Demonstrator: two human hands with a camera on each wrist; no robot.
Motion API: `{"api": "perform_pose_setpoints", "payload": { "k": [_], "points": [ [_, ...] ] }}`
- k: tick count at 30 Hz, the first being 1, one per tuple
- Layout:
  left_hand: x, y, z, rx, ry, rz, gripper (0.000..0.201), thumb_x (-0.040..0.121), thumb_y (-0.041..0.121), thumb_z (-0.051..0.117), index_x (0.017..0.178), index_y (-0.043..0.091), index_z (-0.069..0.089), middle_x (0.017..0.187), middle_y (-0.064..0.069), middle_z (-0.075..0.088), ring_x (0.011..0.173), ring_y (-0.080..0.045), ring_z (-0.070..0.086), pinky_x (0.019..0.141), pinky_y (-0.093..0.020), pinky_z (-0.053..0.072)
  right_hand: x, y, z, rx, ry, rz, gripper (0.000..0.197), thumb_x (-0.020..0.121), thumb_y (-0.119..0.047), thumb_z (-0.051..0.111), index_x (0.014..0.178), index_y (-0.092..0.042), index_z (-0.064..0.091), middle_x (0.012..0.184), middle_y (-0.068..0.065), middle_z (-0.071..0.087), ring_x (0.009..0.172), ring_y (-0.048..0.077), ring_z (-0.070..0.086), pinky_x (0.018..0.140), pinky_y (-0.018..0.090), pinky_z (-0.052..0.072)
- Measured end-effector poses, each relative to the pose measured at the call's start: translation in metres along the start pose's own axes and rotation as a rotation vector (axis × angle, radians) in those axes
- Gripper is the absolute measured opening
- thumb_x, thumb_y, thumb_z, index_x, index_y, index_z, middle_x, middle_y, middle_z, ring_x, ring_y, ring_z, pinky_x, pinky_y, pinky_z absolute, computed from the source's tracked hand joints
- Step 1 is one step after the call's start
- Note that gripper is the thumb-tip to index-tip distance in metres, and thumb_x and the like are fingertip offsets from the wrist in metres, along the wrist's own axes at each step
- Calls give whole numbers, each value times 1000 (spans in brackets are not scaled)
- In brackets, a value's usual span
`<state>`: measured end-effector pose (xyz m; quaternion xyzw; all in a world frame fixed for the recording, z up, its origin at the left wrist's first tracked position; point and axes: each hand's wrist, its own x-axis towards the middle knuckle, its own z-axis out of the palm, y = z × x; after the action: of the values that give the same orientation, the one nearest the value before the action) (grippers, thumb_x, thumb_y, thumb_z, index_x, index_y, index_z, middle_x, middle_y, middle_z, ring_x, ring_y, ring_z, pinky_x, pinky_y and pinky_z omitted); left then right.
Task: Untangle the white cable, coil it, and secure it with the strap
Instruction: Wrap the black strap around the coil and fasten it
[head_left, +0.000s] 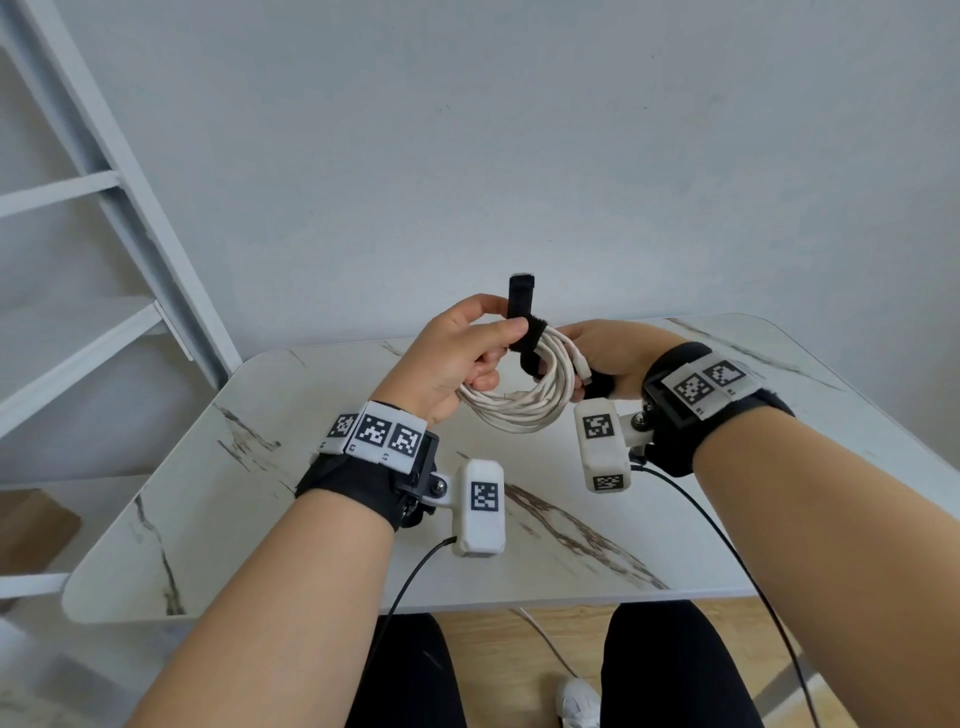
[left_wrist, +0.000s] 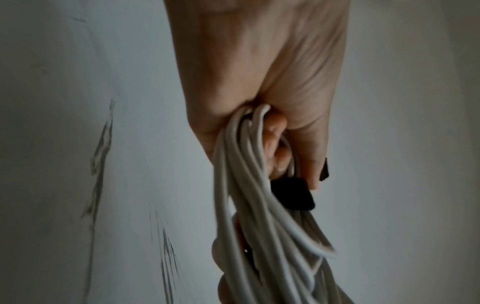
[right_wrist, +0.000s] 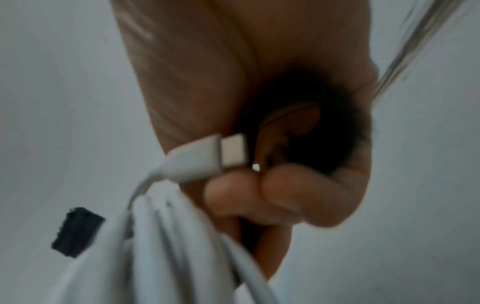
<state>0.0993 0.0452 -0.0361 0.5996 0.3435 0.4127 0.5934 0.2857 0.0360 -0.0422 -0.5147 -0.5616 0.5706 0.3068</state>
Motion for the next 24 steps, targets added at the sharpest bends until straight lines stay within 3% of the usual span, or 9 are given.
{"api": "perform_pose_setpoints", "payload": {
  "k": [4, 9, 13, 16, 19, 21, 24],
  "points": [
    [1, 0, 2, 153, 18, 88, 5, 90, 16, 65, 95, 15, 64, 59, -6, 48, 37, -9, 30, 43, -23, 32, 5, 8, 0, 84, -25, -5, 49, 95, 5, 45, 56, -16, 64, 50, 0, 52, 39, 10, 40, 40, 20, 34],
    [4, -3, 4, 333, 93, 170, 3, 89, 25, 66, 91, 22, 65, 68, 2, 49, 42, -8, 39, 52, -30, 40, 8, 12, -2, 147, -2, -1, 42, 95, 2, 47, 59, -13, 63, 54, 1, 51, 40, 11, 38, 40, 21, 32],
    [6, -4, 4, 354, 106, 157, 9, 90, 26, 64, 94, 18, 64, 78, 4, 57, 42, -10, 40, 54, -30, 41, 8, 12, -3, 183, -2, 2, 37, 93, 3, 45, 61, -10, 57, 59, 5, 44, 41, 11, 36, 39, 21, 32],
    [6, -3, 5, 308, 91, 151, 6, 90, 23, 65, 91, 18, 63, 70, 7, 61, 40, -11, 37, 52, -29, 39, 5, 8, 0, 143, -26, 1, 32, 93, 3, 46, 64, -10, 50, 62, 6, 41, 43, 11, 35, 39, 19, 30],
    [6, -3, 6, 302, 79, 138, 6, 90, 23, 65, 91, 17, 62, 54, 11, 56, 40, -12, 36, 52, -28, 39, 5, 8, 1, 127, -24, 40, 24, 93, -3, 52, 71, -10, 52, 70, 8, 47, 48, 12, 41, 40, 18, 33],
    [6, -3, 7, 282, 72, 134, 5, 91, 22, 64, 90, 18, 62, 51, 10, 51, 40, -12, 34, 51, -28, 38, 3, 7, 4, 146, -33, 70, 18, 92, -6, 57, 74, -10, 56, 76, 9, 52, 56, 14, 47, 45, 20, 39],
    [5, -3, 10, 258, 73, 127, 5, 91, 21, 64, 89, 18, 62, 46, 11, 44, 41, -12, 31, 49, -28, 38, -1, 8, 8, 221, 44, 109, 8, 93, -12, 60, 86, -9, 63, 83, 5, 62, 77, 19, 57, 72, 32, 49]
  ]
}}
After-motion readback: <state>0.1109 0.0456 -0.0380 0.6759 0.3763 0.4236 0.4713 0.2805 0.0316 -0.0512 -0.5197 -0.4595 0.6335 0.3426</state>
